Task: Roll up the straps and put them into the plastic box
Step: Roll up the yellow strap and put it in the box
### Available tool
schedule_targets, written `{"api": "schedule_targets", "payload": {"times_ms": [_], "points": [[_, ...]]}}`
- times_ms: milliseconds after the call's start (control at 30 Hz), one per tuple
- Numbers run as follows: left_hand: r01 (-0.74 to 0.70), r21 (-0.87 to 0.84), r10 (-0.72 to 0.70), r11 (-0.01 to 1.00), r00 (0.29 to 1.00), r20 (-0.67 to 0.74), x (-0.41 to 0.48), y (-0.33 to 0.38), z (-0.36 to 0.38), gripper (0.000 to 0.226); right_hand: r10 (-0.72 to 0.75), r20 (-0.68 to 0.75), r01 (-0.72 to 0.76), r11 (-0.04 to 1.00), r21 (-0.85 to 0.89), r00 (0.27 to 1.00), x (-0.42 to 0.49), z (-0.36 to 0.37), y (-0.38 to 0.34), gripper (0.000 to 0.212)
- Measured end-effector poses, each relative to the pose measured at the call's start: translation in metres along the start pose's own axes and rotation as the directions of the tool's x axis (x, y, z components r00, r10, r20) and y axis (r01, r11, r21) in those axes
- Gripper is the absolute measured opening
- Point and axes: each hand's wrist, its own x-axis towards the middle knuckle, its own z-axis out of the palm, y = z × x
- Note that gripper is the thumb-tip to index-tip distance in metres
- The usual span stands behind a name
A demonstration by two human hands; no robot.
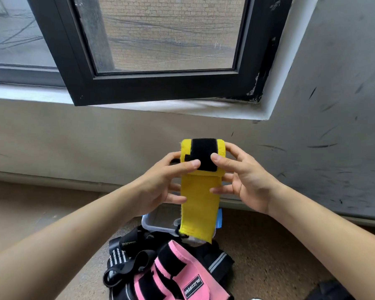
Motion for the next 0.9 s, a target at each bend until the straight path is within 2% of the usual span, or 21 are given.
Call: {"api": "schedule_targets", "payload": {"times_ms": [133, 400, 467, 600, 700, 800, 900], "points": [[0.062, 0.01, -0.062, 0.998, 0.998, -0.005, -0.003, 0.006, 0.003, 0.058, -0.068, 0.008, 0.068, 0.998, -0.016, 0.998, 0.002, -0.004, 0.004, 0.065], [-0.018, -0.094, 0.007, 0.995, 0.993, -0.117, -0.003, 0.007, 0.004, 0.061, -0.179, 0.092, 0.197, 0.949, -0.248, 0.979, 0.001, -0.003, 0.008, 0.07], [-0.046, -0.137, 0.029, 0.989, 0.992, -0.124, -0.002, 0.005, 0.003, 0.056, -0.159, 0.093, 0.177, 0.954, -0.243, 0.983, 0.0, -0.003, 0.006, 0.071], [-0.135, -0.184, 0.11, 0.974, 0.984, -0.14, 0.0, 0.004, 0.001, 0.066, -0.005, 0.107, 0.019, 0.991, -0.132, 0.994, 0.0, -0.001, 0.0, 0.058], [-0.168, -0.223, 0.148, 0.96, 0.983, -0.105, 0.002, 0.003, 0.001, 0.069, 0.077, 0.113, -0.061, 0.988, -0.142, 0.991, -0.003, 0.002, -0.003, 0.056], [-0.183, -0.211, 0.173, 0.96, 0.983, -0.068, 0.003, 0.0, -0.001, 0.072, 0.1, 0.086, -0.086, 0.985, -0.152, 0.991, -0.004, 0.003, -0.005, 0.058], [-0.175, -0.138, 0.174, 0.975, 0.985, -0.024, 0.003, -0.002, -0.002, 0.072, 0.08, 0.069, -0.068, 0.985, -0.156, 0.994, -0.006, 0.002, -0.006, 0.051]]}}
